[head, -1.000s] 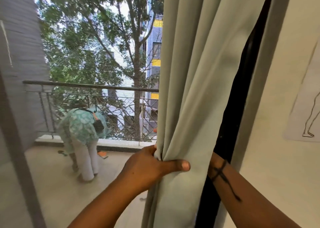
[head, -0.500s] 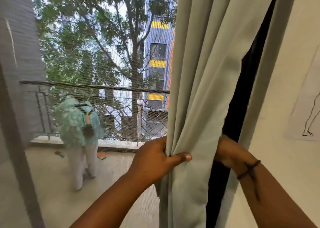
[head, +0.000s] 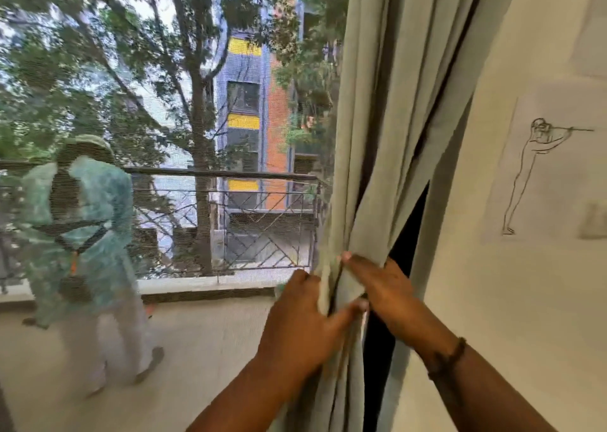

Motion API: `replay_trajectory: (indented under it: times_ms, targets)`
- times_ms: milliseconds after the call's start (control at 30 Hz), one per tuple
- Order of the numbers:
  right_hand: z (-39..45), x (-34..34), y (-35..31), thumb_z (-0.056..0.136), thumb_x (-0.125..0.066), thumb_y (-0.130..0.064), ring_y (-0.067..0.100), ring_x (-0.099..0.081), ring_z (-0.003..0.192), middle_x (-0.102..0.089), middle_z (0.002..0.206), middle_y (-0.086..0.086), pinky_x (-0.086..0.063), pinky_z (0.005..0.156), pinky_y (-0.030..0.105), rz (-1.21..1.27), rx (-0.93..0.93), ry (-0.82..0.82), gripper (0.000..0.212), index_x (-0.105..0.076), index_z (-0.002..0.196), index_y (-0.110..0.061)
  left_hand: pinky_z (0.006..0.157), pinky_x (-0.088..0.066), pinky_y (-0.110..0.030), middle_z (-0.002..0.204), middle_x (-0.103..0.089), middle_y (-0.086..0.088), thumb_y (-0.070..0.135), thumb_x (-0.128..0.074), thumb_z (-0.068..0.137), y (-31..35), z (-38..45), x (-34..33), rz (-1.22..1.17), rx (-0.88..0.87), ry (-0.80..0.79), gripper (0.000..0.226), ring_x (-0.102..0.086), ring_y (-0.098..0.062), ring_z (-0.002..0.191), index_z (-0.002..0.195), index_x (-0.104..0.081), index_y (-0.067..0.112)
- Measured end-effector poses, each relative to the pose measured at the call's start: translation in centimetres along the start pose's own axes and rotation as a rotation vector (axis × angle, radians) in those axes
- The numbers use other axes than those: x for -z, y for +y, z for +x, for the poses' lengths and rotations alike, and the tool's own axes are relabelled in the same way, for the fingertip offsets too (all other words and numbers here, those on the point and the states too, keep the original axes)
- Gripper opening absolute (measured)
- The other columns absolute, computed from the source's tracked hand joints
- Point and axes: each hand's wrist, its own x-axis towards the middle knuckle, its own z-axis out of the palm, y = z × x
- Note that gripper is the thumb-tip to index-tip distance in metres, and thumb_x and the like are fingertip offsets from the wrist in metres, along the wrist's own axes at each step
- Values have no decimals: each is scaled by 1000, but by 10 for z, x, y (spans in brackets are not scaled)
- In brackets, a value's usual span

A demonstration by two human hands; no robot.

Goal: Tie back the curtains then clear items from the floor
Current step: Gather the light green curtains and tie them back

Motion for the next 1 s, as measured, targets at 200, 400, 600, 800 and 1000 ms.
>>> replay_trajectory:
  times_ms: [200, 400, 600, 800, 1000]
  targets:
    - [-7, 22, -9, 95, -50, -32, 17, -63, 91, -64, 105, 0, -49, 70, 12, -285, -39, 162, 17, -56, 106, -21, 64, -37, -4, 90, -51, 10, 54, -57, 81, -25, -4, 36, -273, 32, 181, 26, -51, 4, 82, 75, -56, 28]
    - [6, -8, 7, 97, -41, -21, 27, -57, 77, -58, 81, 7, -38, 60, 25, -1080, 97, 298, 30, -49, 115, 1, 90, -33, 3, 124, -48, 37, 24, -57, 78, 9, -33, 29, -413, -126, 1, 38, -40, 21, 118, 98, -61, 57]
    - [-1, -20, -15, 90, -45, -20, 32, -62, 93, -62, 96, 11, -45, 69, 31, -1154, -39, -19, 14, -52, 98, -10, 77, -41, -11, 137, -40, 12, 26, -53, 86, 5, -34, 12, -53, -111, 43, 28, -50, -6, 115, 113, -61, 22]
    - [2, -10, -29, 93, -40, -15, 32, -63, 94, -61, 99, 15, -49, 73, 31, -1112, -50, -95, 22, -55, 103, -4, 63, -35, -14, 109, -43, 7, 29, -55, 89, 20, -24, -1, 120, -104, 66, 21, -53, -14, 91, 108, -58, 22]
    - [11, 22, -10, 83, -53, -19, 25, -67, 67, -69, 79, 10, -60, 63, 40, -354, -200, -250, 16, -66, 90, -12, 76, -51, -30, 139, -31, 0, 30, -46, 88, 45, -27, -31, 244, 29, -15, 41, -55, -19, 104, 129, -42, 23]
